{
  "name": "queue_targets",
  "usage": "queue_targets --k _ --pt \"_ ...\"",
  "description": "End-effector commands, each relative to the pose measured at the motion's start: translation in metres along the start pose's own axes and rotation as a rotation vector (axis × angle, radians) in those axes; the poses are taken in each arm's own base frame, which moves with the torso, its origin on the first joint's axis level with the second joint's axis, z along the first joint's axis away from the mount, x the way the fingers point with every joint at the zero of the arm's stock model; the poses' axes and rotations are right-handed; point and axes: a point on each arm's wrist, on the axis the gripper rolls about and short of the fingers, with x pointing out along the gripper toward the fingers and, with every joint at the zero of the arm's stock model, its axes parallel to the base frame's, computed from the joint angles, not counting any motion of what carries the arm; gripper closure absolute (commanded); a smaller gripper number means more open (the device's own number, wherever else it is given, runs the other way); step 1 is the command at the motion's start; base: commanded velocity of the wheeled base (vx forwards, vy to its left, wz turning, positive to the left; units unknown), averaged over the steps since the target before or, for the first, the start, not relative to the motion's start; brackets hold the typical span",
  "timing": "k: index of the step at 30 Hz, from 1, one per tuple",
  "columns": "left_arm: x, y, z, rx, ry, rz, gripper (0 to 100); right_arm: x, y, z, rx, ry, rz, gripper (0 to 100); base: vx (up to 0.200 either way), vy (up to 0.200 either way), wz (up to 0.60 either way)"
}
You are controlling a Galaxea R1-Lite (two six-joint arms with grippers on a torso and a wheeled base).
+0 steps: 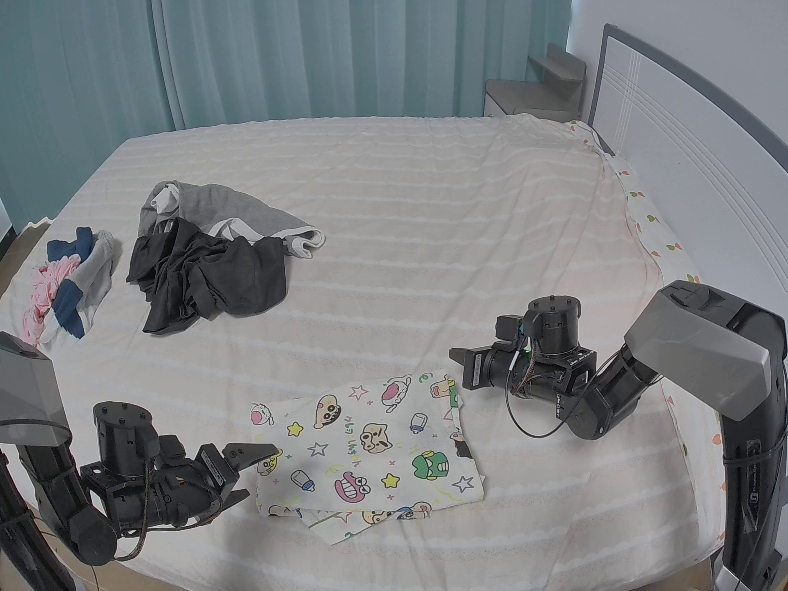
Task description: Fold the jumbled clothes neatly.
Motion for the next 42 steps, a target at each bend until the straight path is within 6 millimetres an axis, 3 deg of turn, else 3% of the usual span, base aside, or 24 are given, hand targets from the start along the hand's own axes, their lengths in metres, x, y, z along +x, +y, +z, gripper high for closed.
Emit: queue_targets --k 1,7,8,11,18,21,29,34,42 --pt "-0.002 0.001 0.000 -0.003 -0.007 0.004 0 -0.007 -0.004 -0.004 0.011 0.020 -0.017 100 0.000 0.000 0.00" --pt "0.000 -0.005 0.011 0.023 -0.182 -0.001 0 -0.038 -0.004 -0.014 0.043 0.066 -0.033 100 0.000 0.000 0.00" --pt "0.001 -0.006 0.012 0.024 -0.193 0.001 0 -0.039 -0.004 -0.015 0.043 0.066 -0.033 0 0.000 0.000 0.00" --pt "0.008 -0.011 0.016 0.034 -0.281 0.002 0 -0.053 -0.003 -0.020 0.041 0.045 -0.022 0 0.000 0.000 0.00" --pt "0.017 -0.006 0.012 0.137 -0.242 0.048 0 -0.071 -0.004 -0.046 0.072 0.160 0.031 0 0.000 0.000 0.00" --pt "0.037 0.009 0.010 0.208 -0.195 0.122 0 -0.067 -0.004 -0.059 0.073 0.193 0.031 0 0.000 0.000 0.00" --pt "0.066 0.026 0.010 0.254 -0.149 0.180 0 -0.058 0.009 -0.063 0.051 0.207 0.071 0 0.000 0.000 0.00" --pt "0.079 0.030 0.012 0.292 -0.146 0.187 0 -0.046 0.002 -0.078 0.054 0.241 0.061 0 0.000 0.000 0.00" --pt "0.095 0.027 0.019 0.302 -0.171 0.153 0 -0.028 0.003 -0.076 0.048 0.232 0.070 0 0.000 0.000 0.00"
